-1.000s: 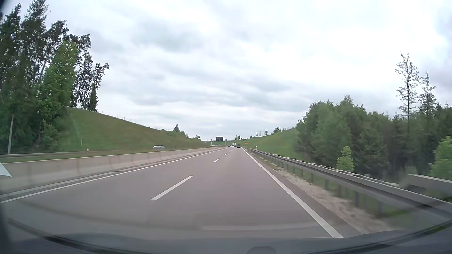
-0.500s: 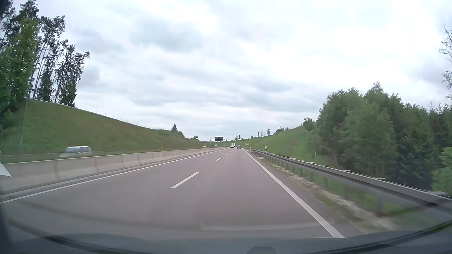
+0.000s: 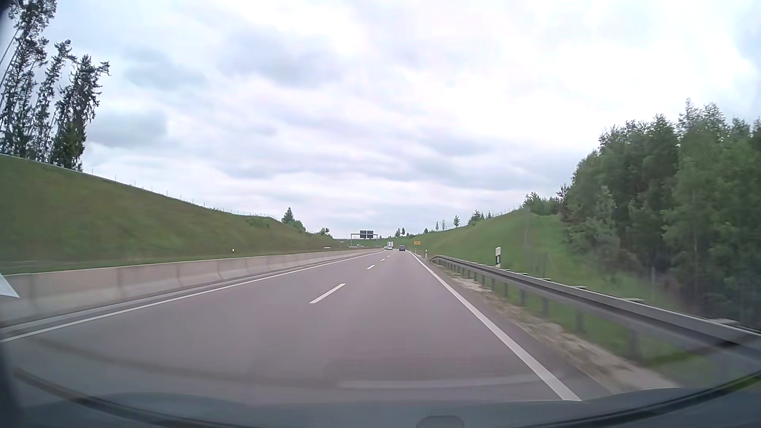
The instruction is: Follow the waypoints while adhering to traffic rules and regulations
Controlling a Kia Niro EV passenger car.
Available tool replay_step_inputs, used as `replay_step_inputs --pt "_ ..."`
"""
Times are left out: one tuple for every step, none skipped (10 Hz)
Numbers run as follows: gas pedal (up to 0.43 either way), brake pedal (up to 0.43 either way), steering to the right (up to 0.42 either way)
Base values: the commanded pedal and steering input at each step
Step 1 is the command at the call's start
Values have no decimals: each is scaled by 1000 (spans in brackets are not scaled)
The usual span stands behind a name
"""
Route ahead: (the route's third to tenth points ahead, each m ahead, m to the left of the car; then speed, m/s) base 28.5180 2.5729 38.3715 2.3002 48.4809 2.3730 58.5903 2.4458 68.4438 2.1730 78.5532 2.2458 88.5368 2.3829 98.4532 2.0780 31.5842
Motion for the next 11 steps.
replay_step_inputs --pt "0 0 1" --pt "0 0 2" --pt "0 0 2" --pt "0 0 2" --pt "0 0 2" --pt "0 0 2" --pt "0 0 2" --pt "0 0 3" --pt "0 0 3" --pt "0 0 3" --pt "0 0 3"
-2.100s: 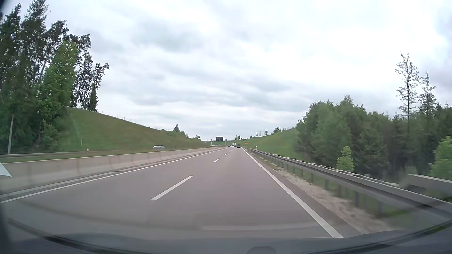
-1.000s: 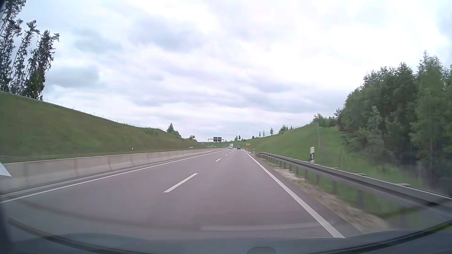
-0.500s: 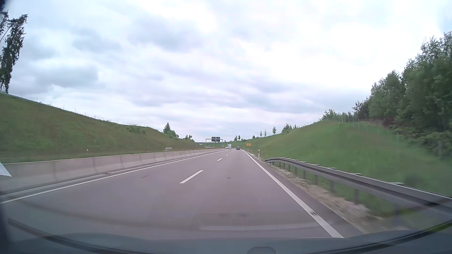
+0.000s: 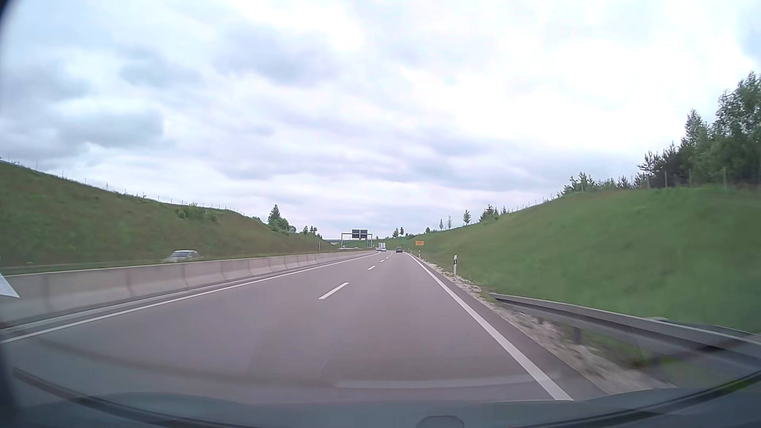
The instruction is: Follow the waypoints while adhering to traffic rules and regulations
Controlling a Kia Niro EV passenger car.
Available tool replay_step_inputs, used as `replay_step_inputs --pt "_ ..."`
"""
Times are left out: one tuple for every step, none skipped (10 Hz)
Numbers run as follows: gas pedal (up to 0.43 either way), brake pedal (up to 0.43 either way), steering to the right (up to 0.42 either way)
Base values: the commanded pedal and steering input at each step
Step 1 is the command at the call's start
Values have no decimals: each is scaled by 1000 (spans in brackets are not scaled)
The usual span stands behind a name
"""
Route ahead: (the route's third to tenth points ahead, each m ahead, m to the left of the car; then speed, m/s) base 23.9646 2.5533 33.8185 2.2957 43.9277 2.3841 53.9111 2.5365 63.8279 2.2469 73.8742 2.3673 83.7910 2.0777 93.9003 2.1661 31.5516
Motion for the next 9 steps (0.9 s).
replay_step_inputs --pt "0 0 3" --pt "0 0 1" --pt "0 0 0" --pt "0 0 0" --pt "0 0 0" --pt "0 0 0" --pt "0 0 0" --pt "0 0 0" --pt "0 0 0"
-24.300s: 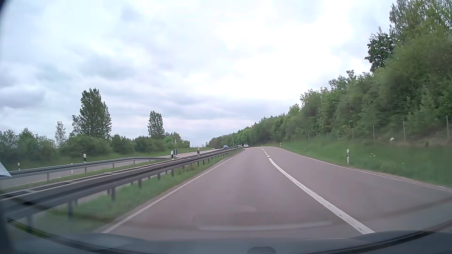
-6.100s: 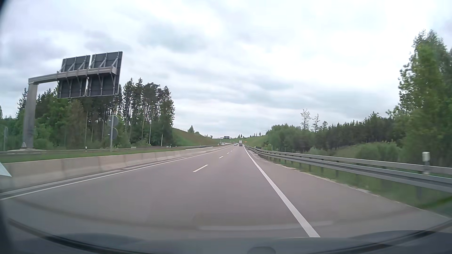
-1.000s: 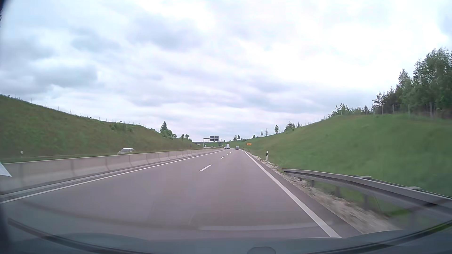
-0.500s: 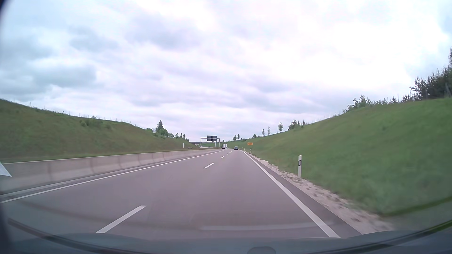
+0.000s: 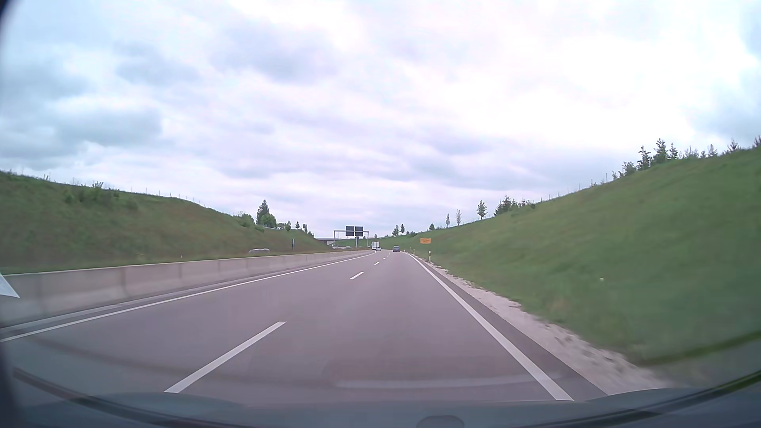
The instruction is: Follow the waypoints while adhering to traffic rules and regulations
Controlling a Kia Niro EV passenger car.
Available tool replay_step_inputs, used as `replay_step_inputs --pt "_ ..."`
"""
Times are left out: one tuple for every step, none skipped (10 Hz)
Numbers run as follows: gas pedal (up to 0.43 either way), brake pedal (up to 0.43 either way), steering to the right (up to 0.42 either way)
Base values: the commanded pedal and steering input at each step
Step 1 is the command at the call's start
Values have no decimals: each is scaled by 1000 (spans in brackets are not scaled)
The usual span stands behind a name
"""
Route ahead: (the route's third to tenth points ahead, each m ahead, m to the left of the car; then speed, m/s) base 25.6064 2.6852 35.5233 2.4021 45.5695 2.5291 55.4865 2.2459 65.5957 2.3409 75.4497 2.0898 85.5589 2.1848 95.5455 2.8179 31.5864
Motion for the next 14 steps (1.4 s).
replay_step_inputs --pt "0 0 0" --pt "0 0 0" --pt "0 0 0" --pt "0 0 0" --pt "0 0 -1" --pt "0 0 -1" --pt "0 0 -1" --pt "0 0 0" --pt "0 0 -1" --pt "0 0 -1" --pt "0 0 -1" --pt "0 0 0" --pt "0 0 0" --pt "0 0 0"
